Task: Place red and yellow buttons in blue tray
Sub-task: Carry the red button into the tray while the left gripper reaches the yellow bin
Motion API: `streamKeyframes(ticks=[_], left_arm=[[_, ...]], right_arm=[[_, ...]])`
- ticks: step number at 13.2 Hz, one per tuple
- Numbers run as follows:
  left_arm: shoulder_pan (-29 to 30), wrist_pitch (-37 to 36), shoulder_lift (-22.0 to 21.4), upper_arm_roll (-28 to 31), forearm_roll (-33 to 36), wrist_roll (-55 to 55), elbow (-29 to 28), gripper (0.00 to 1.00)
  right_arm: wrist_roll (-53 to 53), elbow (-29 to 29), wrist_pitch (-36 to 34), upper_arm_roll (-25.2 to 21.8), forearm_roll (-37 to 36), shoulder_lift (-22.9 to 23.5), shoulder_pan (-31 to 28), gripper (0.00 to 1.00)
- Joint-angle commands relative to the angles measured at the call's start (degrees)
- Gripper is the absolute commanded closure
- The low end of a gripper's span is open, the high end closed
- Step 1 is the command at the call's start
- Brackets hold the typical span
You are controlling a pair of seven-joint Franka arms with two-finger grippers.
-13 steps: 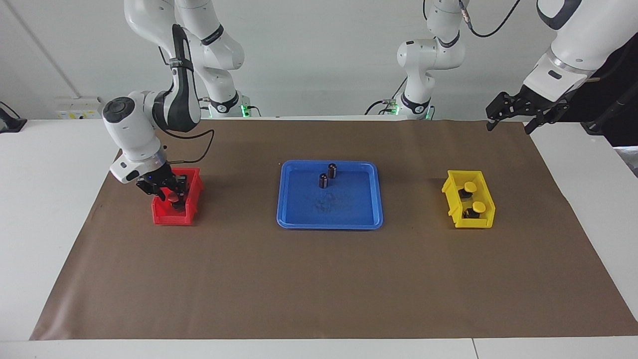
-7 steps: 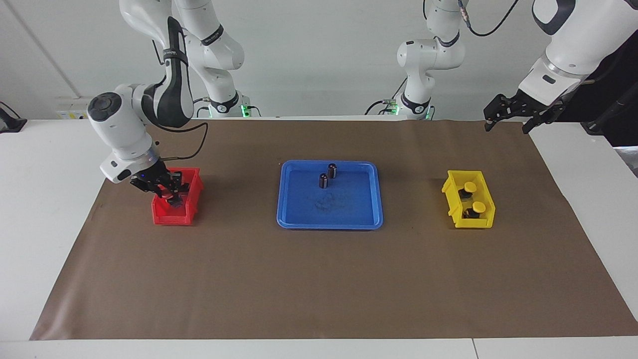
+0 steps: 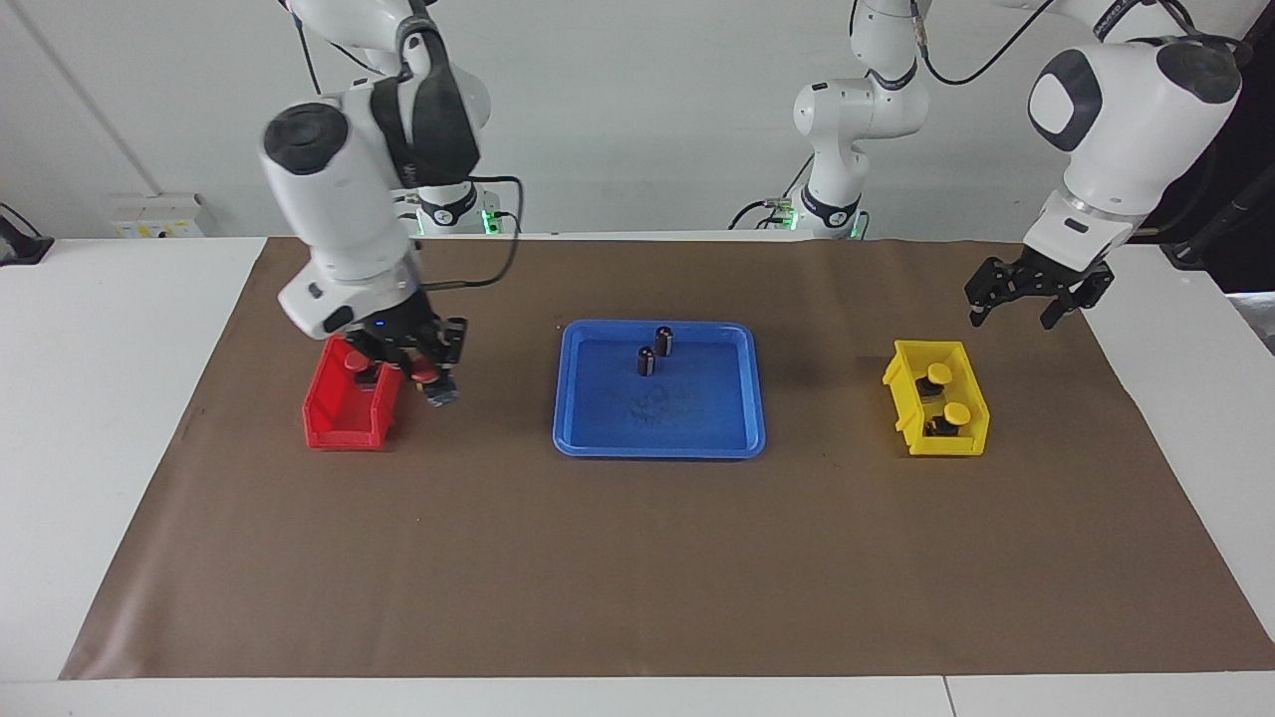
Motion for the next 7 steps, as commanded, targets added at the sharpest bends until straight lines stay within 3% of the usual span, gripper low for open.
streamKeyframes(ticks=[1,3,5,7], left_arm=[[0.17,5.08,5.40,-0.25,1.04,0.52,0.00,0.11],[0.26,7.03,7.51,-0.25,0.96,0.34,-0.09,0.19],[0.26,8.17,9.10,-0.25,0.96,0.25,-0.35,0.33],[0.95,9.49,9.98,-0.25,0.96,0.25,-1.05,0.37]], right_arm=[[11.34,2.00,5.08,-0.26,-1.08,5.80,7.05,0.87],[17.69,2.36,9.12,-0.26,-4.05,9.85,12.07,0.87],[21.21,0.87,10.10,-0.26,-5.92,11.09,14.46,0.87],[22.98,-0.27,11.24,-0.26,-6.00,11.53,16.22,0.87]])
